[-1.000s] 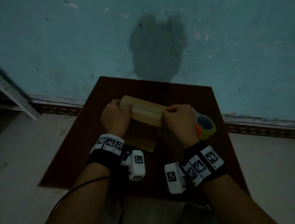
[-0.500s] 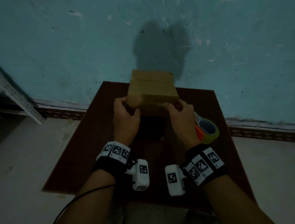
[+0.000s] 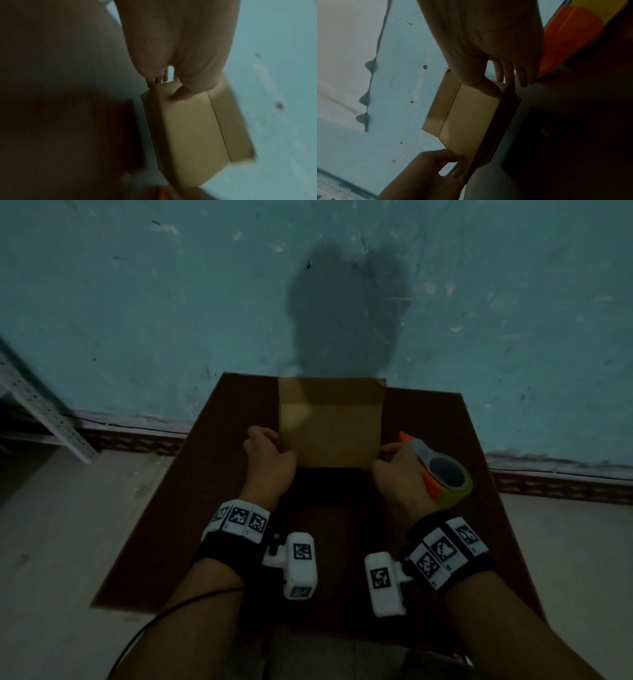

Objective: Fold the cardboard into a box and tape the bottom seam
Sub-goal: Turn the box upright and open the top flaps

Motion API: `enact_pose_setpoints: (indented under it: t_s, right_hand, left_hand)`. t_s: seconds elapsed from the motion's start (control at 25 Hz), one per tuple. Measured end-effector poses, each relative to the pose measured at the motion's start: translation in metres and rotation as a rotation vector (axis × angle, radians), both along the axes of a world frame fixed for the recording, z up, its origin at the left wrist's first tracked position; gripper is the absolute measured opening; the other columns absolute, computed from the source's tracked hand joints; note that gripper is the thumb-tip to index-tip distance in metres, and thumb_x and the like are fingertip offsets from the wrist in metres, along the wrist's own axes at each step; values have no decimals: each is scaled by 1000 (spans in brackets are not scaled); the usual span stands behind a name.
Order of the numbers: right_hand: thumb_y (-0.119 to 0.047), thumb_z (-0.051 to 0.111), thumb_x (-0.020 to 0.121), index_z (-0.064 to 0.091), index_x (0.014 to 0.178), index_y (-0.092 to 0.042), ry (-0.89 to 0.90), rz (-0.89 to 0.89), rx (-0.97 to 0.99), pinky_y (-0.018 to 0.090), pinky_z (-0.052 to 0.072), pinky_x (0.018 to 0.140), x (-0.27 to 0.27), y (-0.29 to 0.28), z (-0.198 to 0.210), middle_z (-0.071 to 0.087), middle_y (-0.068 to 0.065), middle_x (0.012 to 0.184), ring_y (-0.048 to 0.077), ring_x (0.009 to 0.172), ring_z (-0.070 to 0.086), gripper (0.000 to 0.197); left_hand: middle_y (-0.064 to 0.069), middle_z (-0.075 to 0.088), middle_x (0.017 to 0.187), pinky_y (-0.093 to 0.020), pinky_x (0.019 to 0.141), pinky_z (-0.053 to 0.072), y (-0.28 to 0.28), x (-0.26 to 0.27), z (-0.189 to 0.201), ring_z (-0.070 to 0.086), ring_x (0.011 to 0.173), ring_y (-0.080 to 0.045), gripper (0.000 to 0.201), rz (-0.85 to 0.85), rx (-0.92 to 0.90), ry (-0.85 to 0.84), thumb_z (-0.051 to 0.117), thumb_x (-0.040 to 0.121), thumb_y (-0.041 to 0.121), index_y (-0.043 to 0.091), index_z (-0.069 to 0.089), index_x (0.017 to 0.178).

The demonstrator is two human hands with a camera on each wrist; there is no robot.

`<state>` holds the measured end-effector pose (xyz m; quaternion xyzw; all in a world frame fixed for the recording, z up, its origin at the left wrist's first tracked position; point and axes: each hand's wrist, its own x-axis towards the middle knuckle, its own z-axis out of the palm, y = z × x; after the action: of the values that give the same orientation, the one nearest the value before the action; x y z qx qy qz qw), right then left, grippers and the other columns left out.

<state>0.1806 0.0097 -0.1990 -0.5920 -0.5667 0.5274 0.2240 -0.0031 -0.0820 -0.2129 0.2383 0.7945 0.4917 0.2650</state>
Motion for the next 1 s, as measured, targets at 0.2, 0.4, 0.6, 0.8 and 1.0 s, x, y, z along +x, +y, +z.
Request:
enact_pose_setpoints:
  t_s: [0.2,0.4,0.6,0.8,1.0]
  right_hand:
    - [-41,53,107,63,109,-13,134,-166,-128,36,57,80,-11,-3,11,68,6,101,20,91,67,29]
    - [-105,42,68,55,160,-27,197,-80,-201,55,43,124,-15,20,-24,60,2,161,29,144,58,121]
    - [-87,40,94,42,168,-22,215,-86,-256,57,36,128,-10,-4,12,53,12,166,35,152,50,98]
    - [-75,55,98,40,166,-23,255,-91,-382,59,39,125,-3,-2,19,54,12,162,36,148,52,88]
    - [-53,73,97,60,143,-11,209,60,-306,54,49,118,8,7,23,66,14,143,34,131,63,64]
  left_hand:
    - [-9,66,112,-44,79,55,1,-17,-6,65,102,-28,50,173,151,-384,56,79,48,10,58,111]
    - [-5,46,155,-58,115,45,0,-8,4,54,135,-33,92,62,15,-305,37,91,83,24,44,161]
    - [-11,69,144,-54,104,55,-6,-11,6,67,126,-31,98,123,196,-579,37,82,97,29,67,146]
    - [-7,86,102,-37,77,59,-14,-11,23,83,95,-21,71,-50,193,-624,46,97,79,23,79,127]
    - [-12,82,121,-51,99,61,-15,-23,22,79,110,-31,58,-111,206,-629,83,80,63,24,80,123]
